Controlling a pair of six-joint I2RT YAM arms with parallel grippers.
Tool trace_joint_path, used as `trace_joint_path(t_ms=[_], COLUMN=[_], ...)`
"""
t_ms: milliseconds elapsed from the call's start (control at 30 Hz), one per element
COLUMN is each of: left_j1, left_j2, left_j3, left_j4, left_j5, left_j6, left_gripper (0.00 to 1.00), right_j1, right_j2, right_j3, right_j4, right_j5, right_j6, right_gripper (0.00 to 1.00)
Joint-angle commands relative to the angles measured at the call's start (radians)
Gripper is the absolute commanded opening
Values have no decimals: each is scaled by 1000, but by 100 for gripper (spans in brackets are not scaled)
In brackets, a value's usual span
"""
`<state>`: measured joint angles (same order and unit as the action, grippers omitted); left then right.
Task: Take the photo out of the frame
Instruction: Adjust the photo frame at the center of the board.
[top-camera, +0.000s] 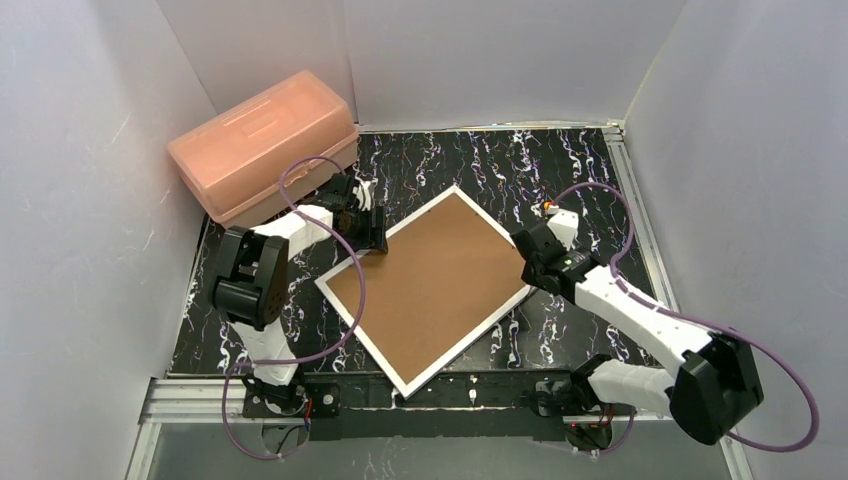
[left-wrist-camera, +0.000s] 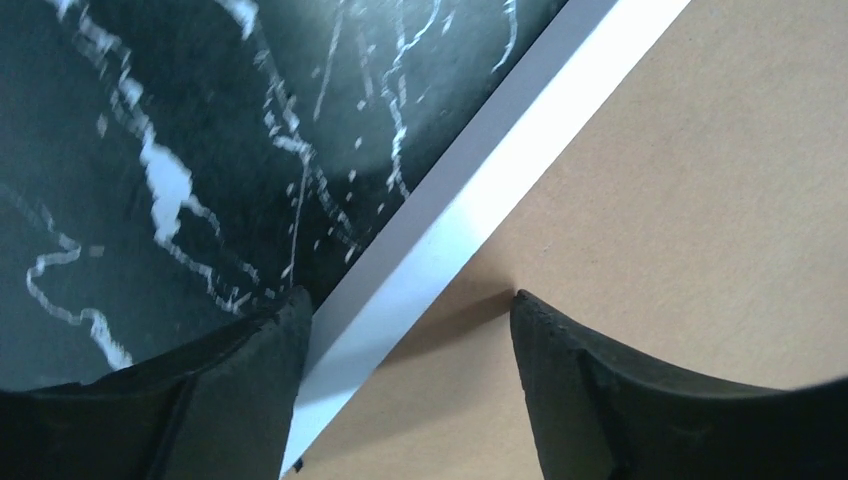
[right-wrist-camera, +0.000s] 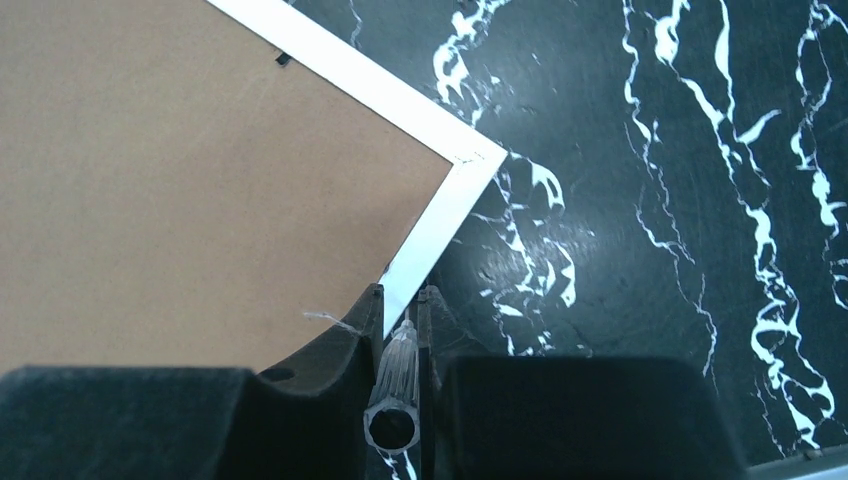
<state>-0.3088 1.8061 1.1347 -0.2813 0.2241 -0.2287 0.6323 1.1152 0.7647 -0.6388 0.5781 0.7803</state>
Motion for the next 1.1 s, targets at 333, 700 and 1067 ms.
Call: trace_joint_path(t_ms=[333, 700, 1067], left_j1=[14, 16, 16], left_j2=[-135, -294, -452], left_j3=[-167, -351, -508], left_j4=[33, 10, 69], left_j5=[163, 153, 161], left_j6=[-301, -406, -451], left_gripper=[76, 80, 81], right_j1=[-51, -131, -179], right_j2=[275, 525, 626], right_j3=[215, 407, 533], right_j4=[330, 400, 391], right_j5=[-126, -299, -290], right_j6=[-133, -215, -264], right_gripper=[1, 1, 1])
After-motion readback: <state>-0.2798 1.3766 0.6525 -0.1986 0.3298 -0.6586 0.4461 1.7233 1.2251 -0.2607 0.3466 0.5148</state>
